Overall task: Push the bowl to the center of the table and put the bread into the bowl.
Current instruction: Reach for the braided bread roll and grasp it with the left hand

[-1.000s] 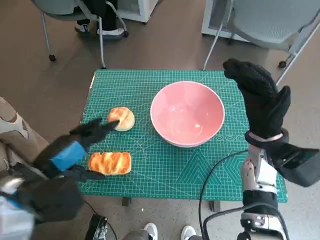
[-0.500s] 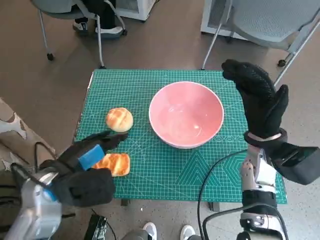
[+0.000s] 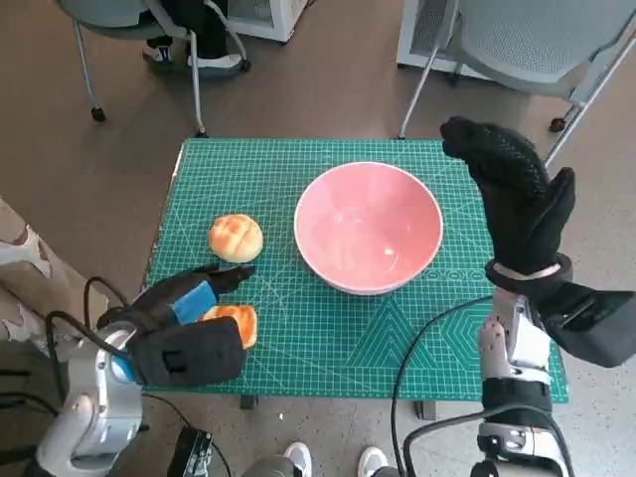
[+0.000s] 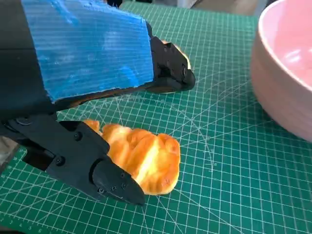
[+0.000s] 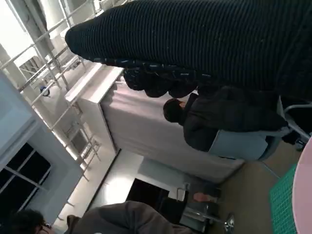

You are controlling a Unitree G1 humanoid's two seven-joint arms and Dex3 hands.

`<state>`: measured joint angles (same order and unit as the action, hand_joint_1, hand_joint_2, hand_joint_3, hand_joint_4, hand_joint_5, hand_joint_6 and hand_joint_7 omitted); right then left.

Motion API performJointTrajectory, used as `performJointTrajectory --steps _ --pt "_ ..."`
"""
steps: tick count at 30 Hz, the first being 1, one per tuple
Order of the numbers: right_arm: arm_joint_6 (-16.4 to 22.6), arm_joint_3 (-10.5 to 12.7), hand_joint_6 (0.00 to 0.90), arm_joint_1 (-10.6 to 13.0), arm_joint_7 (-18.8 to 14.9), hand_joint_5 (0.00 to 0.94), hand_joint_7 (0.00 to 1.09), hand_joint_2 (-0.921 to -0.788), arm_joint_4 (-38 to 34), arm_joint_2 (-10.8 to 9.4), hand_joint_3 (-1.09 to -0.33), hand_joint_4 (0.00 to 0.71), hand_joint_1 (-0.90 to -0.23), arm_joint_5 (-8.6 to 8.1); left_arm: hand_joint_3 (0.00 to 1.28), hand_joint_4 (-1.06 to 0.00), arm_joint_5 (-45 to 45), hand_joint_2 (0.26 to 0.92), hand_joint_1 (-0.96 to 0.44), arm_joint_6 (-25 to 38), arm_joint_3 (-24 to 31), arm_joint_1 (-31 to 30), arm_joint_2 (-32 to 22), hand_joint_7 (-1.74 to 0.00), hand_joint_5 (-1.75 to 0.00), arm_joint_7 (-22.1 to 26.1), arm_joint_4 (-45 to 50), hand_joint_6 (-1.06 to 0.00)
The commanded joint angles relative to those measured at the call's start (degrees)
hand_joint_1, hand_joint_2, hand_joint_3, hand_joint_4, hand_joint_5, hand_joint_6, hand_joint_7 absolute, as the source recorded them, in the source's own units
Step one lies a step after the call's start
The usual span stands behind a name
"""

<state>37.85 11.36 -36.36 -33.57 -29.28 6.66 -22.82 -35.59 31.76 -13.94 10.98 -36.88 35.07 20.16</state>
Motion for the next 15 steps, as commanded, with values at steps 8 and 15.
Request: performJointTrajectory --steps 8,15 --pt "-0.87 0.52 0.057 1.76 -1.10 0.001 0.55 -0.921 0.21 0.47 -0.756 0.218 -0.626 -0.85 0.01 -0.21 -2.79 0.685 -0.17 1.40 -3.02 2.00 2.11 0.00 0.00 -1.10 -5.23 -0.37" --pt "-1.06 0.64 0.055 1.85 -1.12 0.001 0.55 -0.921 0.56 0.35 -0.757 0.218 -0.628 -0.78 0.01 -0.21 -3.79 0.686 -0.17 1.57 -4.42 2.50 2.30 0.00 0.00 -0.96 -7.84 -0.37"
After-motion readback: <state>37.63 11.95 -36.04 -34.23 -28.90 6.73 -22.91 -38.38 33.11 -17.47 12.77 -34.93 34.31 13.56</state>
